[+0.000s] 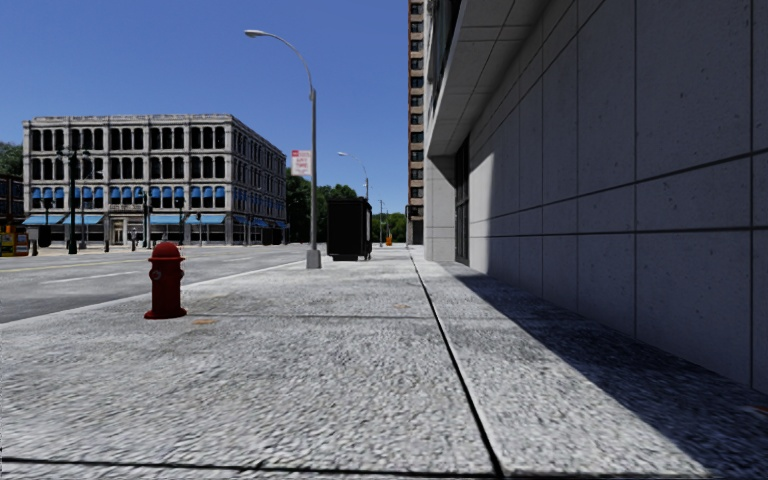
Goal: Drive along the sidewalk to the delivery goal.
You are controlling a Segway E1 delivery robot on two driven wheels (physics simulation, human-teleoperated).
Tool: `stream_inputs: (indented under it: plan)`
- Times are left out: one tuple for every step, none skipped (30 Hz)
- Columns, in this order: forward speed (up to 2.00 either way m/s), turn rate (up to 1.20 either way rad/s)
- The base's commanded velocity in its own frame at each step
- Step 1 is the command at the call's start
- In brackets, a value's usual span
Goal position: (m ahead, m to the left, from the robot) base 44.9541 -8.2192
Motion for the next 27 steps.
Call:
stream_inputs:
  plan:
    - [1.92, 0.00]
    - [1.92, 0.00]
    - [1.92, 0.00]
    - [1.92, 0.00]
    - [1.92, 0.00]
    - [1.92, 0.00]
    - [1.92, 0.00]
    - [1.92, 0.00]
    - [1.92, 0.00]
    - [1.92, 0.00]
    - [1.92, 0.00]
    - [1.92, 0.00]
    - [1.92, 0.00]
    - [1.92, 0.00]
    - [1.92, 0.00]
    - [1.90, 0.00]
    - [1.89, 0.00]
    - [1.89, 0.00]
    - [1.89, 0.00]
    - [1.89, 0.00]
    - [1.89, 0.00]
    - [1.89, 0.00]
    - [1.88, 0.00]
    - [1.88, 0.00]
    - [1.88, 0.00]
    - [1.88, 0.00]
    - [1.88, 0.00]
